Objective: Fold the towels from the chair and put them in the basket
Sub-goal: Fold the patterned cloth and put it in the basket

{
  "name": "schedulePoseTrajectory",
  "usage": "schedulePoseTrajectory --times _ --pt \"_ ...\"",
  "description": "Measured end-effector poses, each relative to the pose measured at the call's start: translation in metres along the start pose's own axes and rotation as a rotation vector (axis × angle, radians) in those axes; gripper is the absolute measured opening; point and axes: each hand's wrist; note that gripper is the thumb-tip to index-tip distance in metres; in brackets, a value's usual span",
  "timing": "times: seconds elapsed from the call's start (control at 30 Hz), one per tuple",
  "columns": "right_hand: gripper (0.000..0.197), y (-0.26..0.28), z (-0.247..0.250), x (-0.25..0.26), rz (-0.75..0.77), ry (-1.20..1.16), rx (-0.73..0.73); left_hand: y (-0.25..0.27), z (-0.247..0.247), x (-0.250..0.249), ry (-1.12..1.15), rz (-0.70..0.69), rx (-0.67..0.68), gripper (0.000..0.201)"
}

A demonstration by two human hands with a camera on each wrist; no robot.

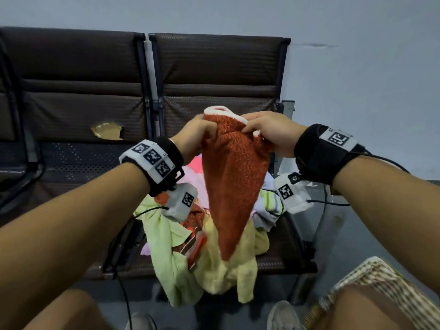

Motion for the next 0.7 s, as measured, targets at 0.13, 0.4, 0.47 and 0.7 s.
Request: schedulePoseTrajectory --times 0.13,0.4,0.47,0.7 --pt "0.021 -0.009 0.021 -0.001 0.014 0.13 0.068 -0.01 0.019 0.006 -0.012 0.116 0.126 0.053" --pt "0.018 -0.041 0.051 -0.011 0.038 0.521 -0.371 -0.058 0.025 0.009 -0.327 -0.127 -0.248 0.024" --pt "0.012 -0.044 0.048 -0.012 0.213 0.405 -0.448 -0.069 0.028 -0.001 -0.269 -0.221 -0.304 0.025" --pt "0.023 -0.042 0.043 -0.029 0.35 0.281 -0.465 -0.052 0.04 0.007 -0.164 -0.288 -0.298 0.023"
Point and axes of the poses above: each hand's wrist, its own y-axis away from the middle knuckle, its own z-axis out of the back of the hand, x = y × z, and after that the axes turned 8 degrees about -y, right-handed
